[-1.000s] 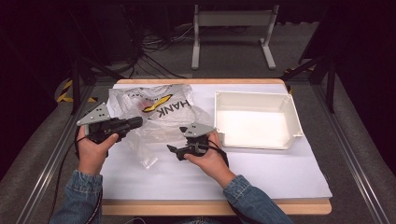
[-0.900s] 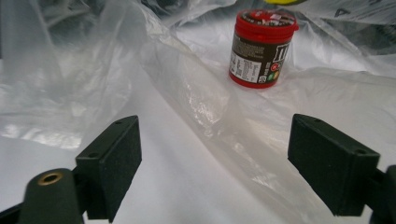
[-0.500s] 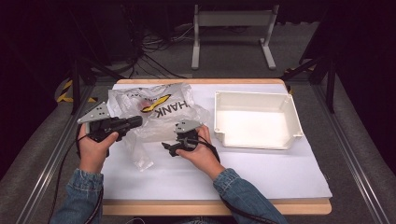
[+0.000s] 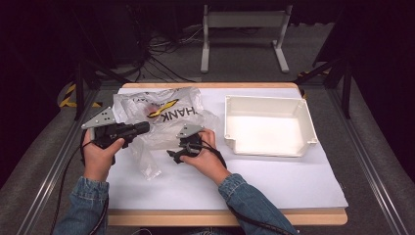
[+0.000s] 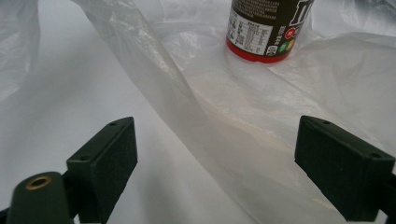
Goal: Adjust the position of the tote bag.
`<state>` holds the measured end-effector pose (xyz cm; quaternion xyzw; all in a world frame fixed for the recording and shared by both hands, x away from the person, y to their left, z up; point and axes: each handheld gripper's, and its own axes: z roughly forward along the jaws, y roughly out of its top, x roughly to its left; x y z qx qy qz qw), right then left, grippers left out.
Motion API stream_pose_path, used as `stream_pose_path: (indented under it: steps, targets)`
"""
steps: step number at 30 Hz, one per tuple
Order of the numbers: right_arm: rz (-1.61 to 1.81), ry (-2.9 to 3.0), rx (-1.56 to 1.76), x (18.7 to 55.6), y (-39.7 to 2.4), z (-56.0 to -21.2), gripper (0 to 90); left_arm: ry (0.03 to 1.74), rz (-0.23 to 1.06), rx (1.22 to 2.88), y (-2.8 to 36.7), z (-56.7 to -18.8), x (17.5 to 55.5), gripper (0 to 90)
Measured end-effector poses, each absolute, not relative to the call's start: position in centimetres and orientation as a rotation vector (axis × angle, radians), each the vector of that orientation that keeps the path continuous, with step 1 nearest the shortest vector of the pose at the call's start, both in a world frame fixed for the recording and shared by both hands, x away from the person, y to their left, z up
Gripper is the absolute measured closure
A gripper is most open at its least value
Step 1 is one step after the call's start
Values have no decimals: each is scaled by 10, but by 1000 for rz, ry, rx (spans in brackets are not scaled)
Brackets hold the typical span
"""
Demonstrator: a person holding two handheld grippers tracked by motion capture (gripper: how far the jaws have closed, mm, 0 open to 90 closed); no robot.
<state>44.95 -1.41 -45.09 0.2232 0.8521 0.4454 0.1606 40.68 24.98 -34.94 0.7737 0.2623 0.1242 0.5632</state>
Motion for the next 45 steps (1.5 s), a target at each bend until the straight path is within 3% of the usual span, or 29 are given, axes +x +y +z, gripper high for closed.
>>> stream_pose_path:
  steps: [4, 12, 15, 19, 22, 23, 26, 28, 45]
  targets:
    - [1255, 2448, 637, 451, -13, -451, 134, 619, 287, 1823, 249, -350, 407, 841]
    - [1206, 2476, 628, 452, -9, -452, 263, 616, 290, 1824, 250, -350, 407, 843]
    - [1186, 2489, 622, 452, -8, -453, 387, 623, 285, 1819, 250, -350, 406, 845]
    - [1165, 2491, 648, 453, -7, -453, 479, 614, 291, 1824, 251, -350, 406, 844]
    - [1149, 2503, 644, 453, -6, -453, 659, 622, 286, 1819, 251, -350, 406, 844]
    - [1149, 2503, 644, 453, -6, -453, 659, 622, 286, 1819, 251, -350, 406, 844]
    - [1158, 2531, 645, 453, -8, -453, 830, 617, 287, 1821, 252, -350, 406, 844]
    - [1188, 2544, 647, 453, -11, -453, 896, 619, 286, 1822, 251, -350, 406, 844]
    - [1360, 2523, 514, 420, -24, -419, 900, 622, 317, 1809, 254, -345, 403, 845]
